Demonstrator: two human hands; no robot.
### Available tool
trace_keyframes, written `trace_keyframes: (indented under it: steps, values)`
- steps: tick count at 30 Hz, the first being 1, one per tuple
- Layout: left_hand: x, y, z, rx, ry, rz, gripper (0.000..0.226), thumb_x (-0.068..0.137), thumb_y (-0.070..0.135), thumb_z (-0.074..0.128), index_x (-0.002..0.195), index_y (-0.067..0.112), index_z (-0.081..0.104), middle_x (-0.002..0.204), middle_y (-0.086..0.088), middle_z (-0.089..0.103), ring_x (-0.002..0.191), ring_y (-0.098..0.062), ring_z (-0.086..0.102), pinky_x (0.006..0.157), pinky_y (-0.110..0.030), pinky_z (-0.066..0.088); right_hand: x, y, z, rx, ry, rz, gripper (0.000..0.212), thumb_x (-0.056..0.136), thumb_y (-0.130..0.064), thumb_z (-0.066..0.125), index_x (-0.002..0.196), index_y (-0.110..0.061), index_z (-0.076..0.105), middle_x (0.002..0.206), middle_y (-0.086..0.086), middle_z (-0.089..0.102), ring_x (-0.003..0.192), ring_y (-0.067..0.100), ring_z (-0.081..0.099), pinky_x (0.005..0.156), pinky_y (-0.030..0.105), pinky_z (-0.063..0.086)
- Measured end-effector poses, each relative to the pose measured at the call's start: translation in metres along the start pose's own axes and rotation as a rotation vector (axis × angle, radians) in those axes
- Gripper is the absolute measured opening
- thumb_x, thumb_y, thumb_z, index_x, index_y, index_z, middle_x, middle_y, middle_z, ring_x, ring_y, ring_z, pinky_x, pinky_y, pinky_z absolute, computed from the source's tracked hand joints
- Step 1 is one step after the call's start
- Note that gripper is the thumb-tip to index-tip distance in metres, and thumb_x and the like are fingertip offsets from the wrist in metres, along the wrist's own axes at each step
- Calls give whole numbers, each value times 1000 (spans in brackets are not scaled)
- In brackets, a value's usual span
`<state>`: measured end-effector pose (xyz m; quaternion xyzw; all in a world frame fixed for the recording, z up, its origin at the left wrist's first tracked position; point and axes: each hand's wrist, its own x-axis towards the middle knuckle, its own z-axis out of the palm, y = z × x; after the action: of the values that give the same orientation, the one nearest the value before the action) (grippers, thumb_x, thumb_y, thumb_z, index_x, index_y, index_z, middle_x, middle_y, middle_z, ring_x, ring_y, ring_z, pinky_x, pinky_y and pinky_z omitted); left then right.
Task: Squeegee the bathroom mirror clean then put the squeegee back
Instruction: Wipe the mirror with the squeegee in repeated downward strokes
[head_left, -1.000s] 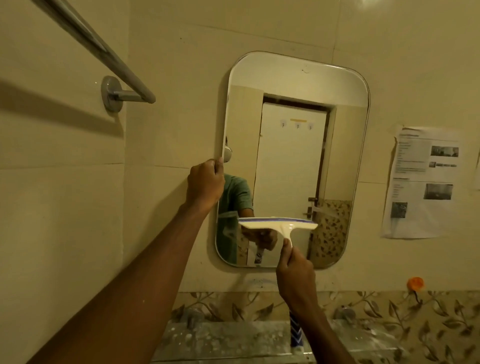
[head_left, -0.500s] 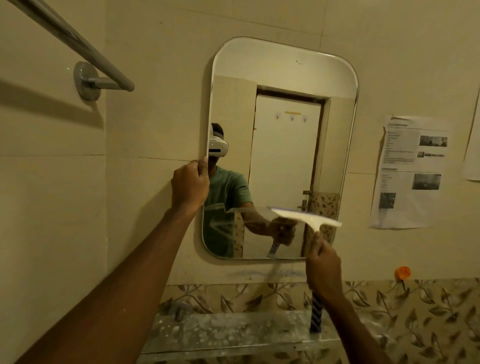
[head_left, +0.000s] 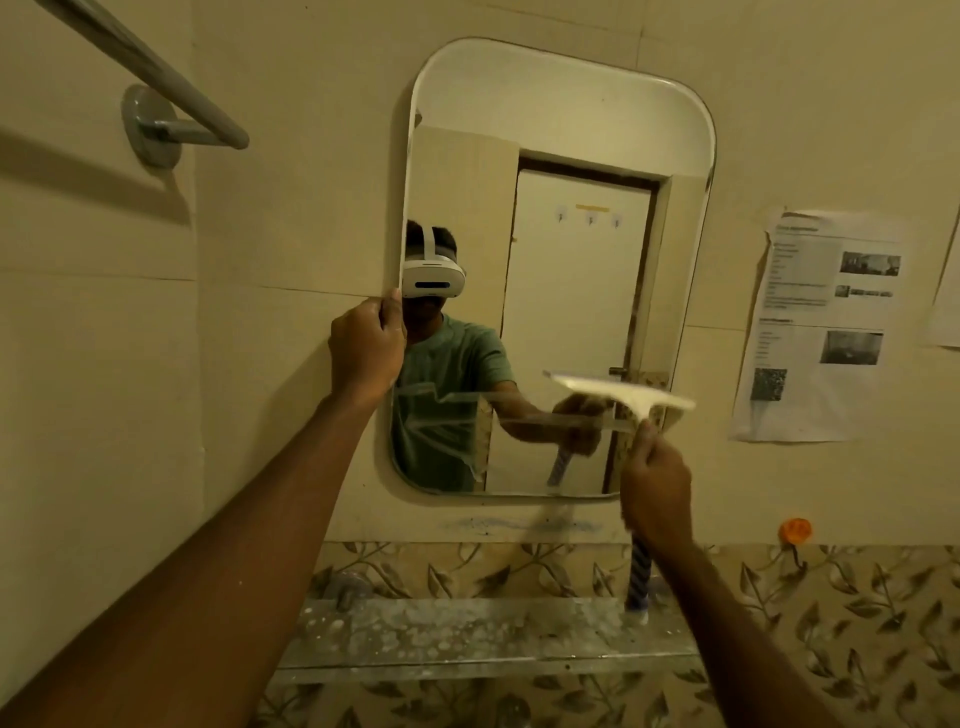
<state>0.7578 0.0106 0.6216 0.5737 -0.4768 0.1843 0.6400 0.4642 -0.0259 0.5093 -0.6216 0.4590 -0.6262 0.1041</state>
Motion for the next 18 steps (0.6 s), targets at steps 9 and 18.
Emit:
trace_keyframes:
  steps: [9,18]
  values:
    - [0,4,-6,-59,-75,-32,45,99,38,37,70,12,59,65,-4,60,66,-23,60,66,-32,47,-64,21,15,-35,-61,104,60,90,-60,19,66,-18,54,53,5,52,42,14,48,38,25,39]
    - [-1,5,-11,-54,-112,-80,45,100,38,35,68,13,53,65,-4,55,59,-14,49,57,-25,32,-31,-58,58,75,-66,-79,42,103,-38,28,69,-29,50,53,-8,50,45,-6,51,37,6,35]
